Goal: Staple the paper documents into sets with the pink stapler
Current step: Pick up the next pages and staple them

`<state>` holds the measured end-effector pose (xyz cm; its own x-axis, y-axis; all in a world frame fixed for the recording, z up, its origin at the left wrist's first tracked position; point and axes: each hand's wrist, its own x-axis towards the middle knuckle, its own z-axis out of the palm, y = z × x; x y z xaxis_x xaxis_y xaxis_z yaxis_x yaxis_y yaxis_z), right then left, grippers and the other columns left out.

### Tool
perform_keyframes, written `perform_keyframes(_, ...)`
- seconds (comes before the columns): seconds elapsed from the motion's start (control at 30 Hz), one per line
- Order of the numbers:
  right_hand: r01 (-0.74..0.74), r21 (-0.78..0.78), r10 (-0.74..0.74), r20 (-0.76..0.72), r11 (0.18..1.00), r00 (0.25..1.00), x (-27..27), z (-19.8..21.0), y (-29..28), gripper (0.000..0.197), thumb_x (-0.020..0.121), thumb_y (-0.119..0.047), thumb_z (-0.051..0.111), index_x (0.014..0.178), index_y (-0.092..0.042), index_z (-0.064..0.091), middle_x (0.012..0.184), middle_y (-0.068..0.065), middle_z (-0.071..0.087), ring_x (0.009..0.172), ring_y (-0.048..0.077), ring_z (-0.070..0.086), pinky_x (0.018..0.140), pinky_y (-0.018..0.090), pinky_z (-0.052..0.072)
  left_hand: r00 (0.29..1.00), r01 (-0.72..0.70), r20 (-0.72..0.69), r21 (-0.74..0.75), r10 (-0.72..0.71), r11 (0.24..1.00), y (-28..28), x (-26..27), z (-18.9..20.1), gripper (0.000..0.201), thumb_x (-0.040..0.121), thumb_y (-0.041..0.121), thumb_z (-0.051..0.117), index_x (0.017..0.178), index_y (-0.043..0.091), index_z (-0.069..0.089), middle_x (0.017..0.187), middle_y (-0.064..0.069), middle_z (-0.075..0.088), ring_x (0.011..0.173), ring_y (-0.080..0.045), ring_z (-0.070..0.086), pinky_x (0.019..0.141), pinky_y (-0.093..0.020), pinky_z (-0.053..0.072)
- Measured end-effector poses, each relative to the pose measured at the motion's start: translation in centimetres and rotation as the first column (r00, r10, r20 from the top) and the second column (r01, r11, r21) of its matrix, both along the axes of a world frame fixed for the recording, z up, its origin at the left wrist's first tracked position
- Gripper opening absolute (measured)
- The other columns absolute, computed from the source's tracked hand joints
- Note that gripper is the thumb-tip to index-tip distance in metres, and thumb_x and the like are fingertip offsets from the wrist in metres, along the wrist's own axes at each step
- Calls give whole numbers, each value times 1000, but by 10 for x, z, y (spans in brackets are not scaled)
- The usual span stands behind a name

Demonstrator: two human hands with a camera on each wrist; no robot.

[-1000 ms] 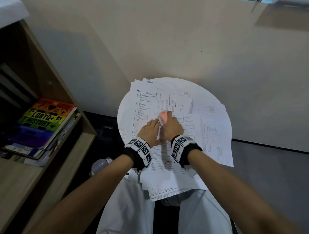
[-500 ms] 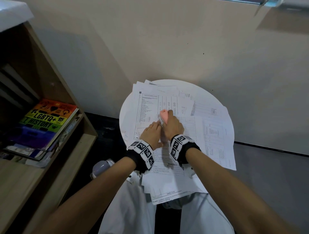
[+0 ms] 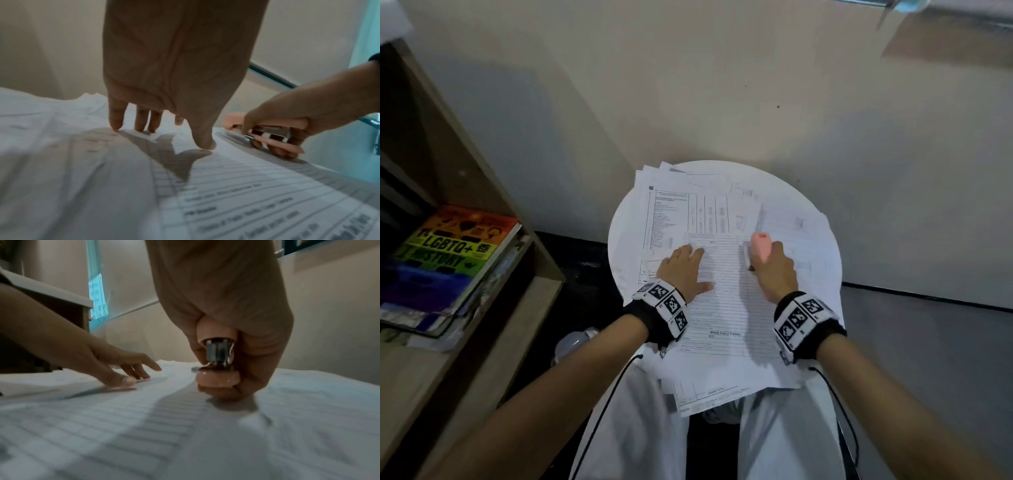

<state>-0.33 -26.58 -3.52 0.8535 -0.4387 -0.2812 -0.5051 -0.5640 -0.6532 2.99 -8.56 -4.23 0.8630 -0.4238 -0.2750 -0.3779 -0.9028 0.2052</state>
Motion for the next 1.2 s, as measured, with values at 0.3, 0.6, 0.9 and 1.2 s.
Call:
perform_keyframes(0.3,-57,-24,54,-89,998,995,-2,-4,-20,54,91,-50,50,128,-12,41,120,16,58,103,34,60,88,44,50,978,194,-66,-50,-197,980,-62,-7,0,85,87,38,62,150,7,14,160,-6,3,148,-25,3,121,-41,14)
perform_keyframes(0.6,-69,-164,50,-120,984,991,9,-6,-21,50,96,-43,46,131,-8,37,124,19,54,108,36,56,84,42,47,969,224,-115,27,-220,974,-73,-3,4,87,87,29,65,151,12,10,161,1,-1,148,-25,0,120,-44,16)
perform_keyframes(0.9,-192,-334,181,-63,923,981,7,-9,-19,44,95,-21,52,133,-12,33,117,16,58,102,35,58,71,37,40,964,250,-98,25,-247,968,-72,0,1,85,85,30,67,150,13,15,160,0,2,148,-27,2,119,-44,18)
perform_keyframes(1.2,-110,-290,107,-23,951,994,17,-12,-12,41,97,-32,49,131,-13,35,116,16,60,100,35,59,70,37,39,963,255,-90,9,-254,967,-72,3,-6,86,83,31,69,150,14,17,160,-1,4,148,-28,3,119,-45,18)
